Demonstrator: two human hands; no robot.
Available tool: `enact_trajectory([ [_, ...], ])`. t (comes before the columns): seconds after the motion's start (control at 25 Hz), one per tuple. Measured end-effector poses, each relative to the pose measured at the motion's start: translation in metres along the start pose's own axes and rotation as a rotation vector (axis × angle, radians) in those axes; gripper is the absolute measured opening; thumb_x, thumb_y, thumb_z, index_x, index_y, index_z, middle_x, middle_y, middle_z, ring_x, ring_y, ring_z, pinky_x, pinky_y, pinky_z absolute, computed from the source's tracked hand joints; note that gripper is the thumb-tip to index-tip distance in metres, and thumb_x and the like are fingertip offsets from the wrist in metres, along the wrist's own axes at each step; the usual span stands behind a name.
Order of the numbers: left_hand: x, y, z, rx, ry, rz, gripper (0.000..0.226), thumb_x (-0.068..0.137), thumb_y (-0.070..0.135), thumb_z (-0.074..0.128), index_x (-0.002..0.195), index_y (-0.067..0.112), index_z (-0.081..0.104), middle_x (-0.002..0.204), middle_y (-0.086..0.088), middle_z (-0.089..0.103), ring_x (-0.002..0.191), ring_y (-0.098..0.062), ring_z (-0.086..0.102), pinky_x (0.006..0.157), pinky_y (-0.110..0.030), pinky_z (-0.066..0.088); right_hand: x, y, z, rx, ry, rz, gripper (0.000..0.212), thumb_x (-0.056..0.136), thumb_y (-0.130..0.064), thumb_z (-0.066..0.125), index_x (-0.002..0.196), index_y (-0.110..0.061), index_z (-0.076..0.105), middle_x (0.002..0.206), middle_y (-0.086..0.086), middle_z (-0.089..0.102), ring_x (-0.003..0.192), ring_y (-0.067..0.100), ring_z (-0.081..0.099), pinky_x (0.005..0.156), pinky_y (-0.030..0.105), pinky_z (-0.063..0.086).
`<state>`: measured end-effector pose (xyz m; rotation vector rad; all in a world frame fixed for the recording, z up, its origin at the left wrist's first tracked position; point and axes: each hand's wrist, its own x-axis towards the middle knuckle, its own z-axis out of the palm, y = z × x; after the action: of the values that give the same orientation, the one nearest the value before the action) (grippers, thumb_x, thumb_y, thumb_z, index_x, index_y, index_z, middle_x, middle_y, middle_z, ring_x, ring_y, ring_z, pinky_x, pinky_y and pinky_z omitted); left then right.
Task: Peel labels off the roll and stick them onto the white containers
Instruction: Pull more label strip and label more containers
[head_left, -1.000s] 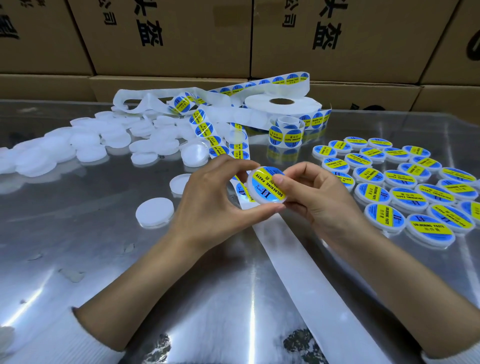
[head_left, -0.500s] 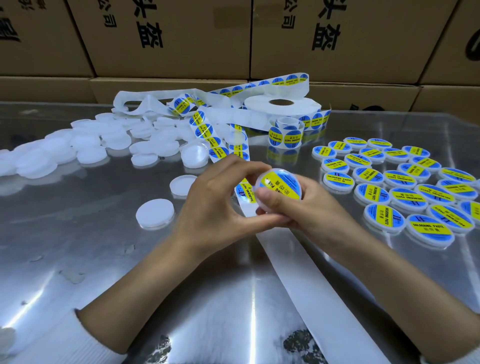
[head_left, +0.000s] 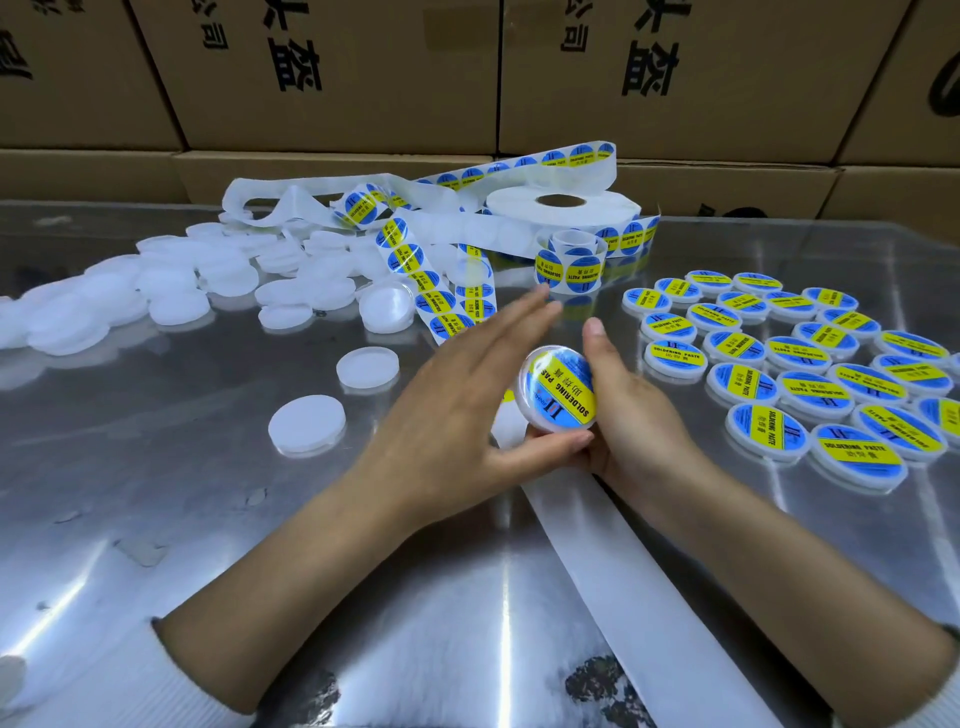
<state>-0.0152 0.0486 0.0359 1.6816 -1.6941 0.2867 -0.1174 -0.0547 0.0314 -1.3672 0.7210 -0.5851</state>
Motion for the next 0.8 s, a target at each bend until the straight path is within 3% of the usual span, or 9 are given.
enact_trajectory([
  [0.08, 0.001, -0.001, 0.001, 0.126, -0.115, 0.031, 0.074, 0.085, 0.058, 0.048, 0.144, 0.016, 0.034, 0.154, 0.005, 0.025, 0.143, -0.01, 0.02, 0.117, -0.033, 0.018, -0.003, -0.002, 0.001, 0.093, -0.055, 0.006, 0.06, 0.089, -0.066, 0.036, 0.065, -0.028, 0.076, 0.076, 0.012, 0.074, 0.07, 0.023, 0.072, 0.062, 0.035, 0.056],
  [0.2, 0.003, 0.001, -0.001, 0.146, -0.159, 0.047, 0.062, 0.091, 0.049, 0.042, 0.142, 0.013, 0.039, 0.15, 0.0, 0.035, 0.142, -0.016, 0.024, 0.114, -0.031, 0.017, -0.003, -0.001, 0.0, 0.156, -0.085, -0.012, 0.061, 0.088, -0.066, 0.034, 0.075, -0.026, 0.078, 0.086, 0.009, 0.075, 0.078, 0.017, 0.072, 0.063, 0.032, 0.057],
  [0.36, 0.002, 0.003, 0.004, 0.064, -0.038, 0.088, 0.041, 0.094, 0.028, 0.051, 0.13, 0.009, 0.056, 0.136, -0.004, 0.053, 0.128, -0.02, 0.049, 0.107, -0.035, 0.037, 0.0, 0.002, -0.001, 0.13, -0.108, -0.009, 0.064, 0.091, -0.065, 0.031, 0.097, -0.016, 0.073, 0.096, 0.011, 0.074, 0.078, 0.017, 0.068, 0.082, 0.039, 0.056],
  [0.52, -0.003, -0.003, 0.009, 0.008, 0.147, 0.222, 0.028, 0.08, 0.003, 0.071, 0.108, 0.006, 0.071, 0.114, -0.007, 0.068, 0.111, -0.025, 0.063, 0.089, -0.04, 0.054, 0.0, 0.001, 0.0, 0.13, -0.073, 0.021, 0.051, 0.095, -0.053, 0.038, 0.093, -0.014, 0.071, 0.082, 0.006, 0.074, 0.061, 0.009, 0.065, 0.066, 0.029, 0.054],
  [0.68, -0.003, -0.002, 0.004, 0.132, 0.302, 0.309, 0.002, 0.079, 0.012, 0.076, 0.08, 0.013, 0.077, 0.086, 0.0, 0.074, 0.075, -0.022, 0.071, 0.061, -0.034, 0.055, 0.001, -0.003, -0.002, 0.102, 0.017, -0.003, 0.045, 0.098, -0.043, 0.041, 0.077, -0.014, 0.069, 0.059, 0.0, 0.066, 0.047, 0.005, 0.059, 0.05, 0.021, 0.05],
  [0.8, 0.0, -0.007, -0.003, 0.201, 0.333, 0.177, 0.011, 0.08, 0.025, 0.075, 0.072, 0.018, 0.074, 0.078, 0.005, 0.07, 0.067, -0.02, 0.059, 0.056, -0.033, 0.046, 0.008, -0.008, -0.015, 0.028, 0.182, -0.067, 0.042, 0.097, -0.041, 0.044, 0.071, -0.016, 0.063, 0.05, -0.009, 0.063, 0.042, 0.001, 0.055, 0.044, 0.018, 0.05],
])
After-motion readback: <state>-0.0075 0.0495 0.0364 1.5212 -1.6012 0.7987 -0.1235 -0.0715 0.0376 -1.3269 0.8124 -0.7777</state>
